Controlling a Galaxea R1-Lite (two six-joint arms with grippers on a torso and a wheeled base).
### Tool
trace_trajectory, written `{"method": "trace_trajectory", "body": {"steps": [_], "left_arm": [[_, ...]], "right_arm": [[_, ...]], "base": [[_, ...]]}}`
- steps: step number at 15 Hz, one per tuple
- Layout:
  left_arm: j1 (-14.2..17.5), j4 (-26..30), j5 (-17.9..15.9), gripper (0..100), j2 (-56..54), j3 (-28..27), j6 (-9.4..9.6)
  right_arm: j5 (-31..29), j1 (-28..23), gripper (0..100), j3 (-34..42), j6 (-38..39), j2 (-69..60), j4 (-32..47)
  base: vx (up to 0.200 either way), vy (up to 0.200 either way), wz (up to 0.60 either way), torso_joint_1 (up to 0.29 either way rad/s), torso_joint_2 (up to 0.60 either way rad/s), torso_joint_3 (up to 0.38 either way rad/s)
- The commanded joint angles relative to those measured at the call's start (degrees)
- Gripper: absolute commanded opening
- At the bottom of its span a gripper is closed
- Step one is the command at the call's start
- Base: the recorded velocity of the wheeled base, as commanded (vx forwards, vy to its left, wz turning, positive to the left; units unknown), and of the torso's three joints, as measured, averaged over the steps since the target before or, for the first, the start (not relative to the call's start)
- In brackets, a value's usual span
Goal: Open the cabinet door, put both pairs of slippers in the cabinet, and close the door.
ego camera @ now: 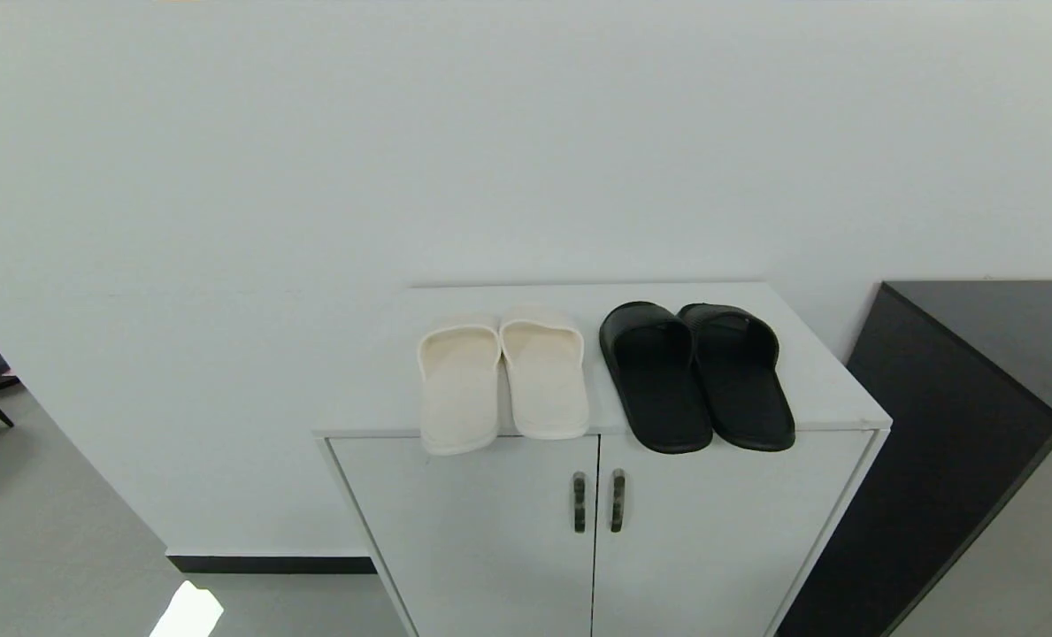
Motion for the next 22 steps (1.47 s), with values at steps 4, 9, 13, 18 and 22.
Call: {"method": "trace_trajectory", "body": {"steps": [4, 9, 13, 18, 22], "left_arm": [[0.0, 0.0, -0.1, 0, 0.1, 0.0, 0.03], [0.0, 0.0, -0.1, 0, 0.1, 0.0, 0.12], [0.0, 0.0, -0.1, 0, 0.1, 0.0, 0.03], [0.0, 0.0, -0.2, 0, 0.1, 0.0, 0.29], [0.0, 0.0, -0.2, 0, 0.1, 0.0, 0.29]], "right_arm": [[0.2, 0.6, 100, -12.0, 6.3, 14.0, -0.8], [4.0, 2.4, 100, -13.8, 6.5, 33.9, -11.0], [3.8, 5.8, 100, -21.7, 6.5, 44.4, -13.0], [-2.4, 21.0, 100, -30.4, 11.5, 59.3, -18.1], [-14.6, 36.0, 100, -36.2, 12.3, 73.8, -24.3]], "base": [[0.0, 0.0, 0.0, 0.0, 0.0, 0.0], [0.0, 0.0, 0.0, 0.0, 0.0, 0.0], [0.0, 0.0, 0.0, 0.0, 0.0, 0.0], [0.0, 0.0, 0.0, 0.0, 0.0, 0.0], [0.0, 0.0, 0.0, 0.0, 0.0, 0.0]]}}
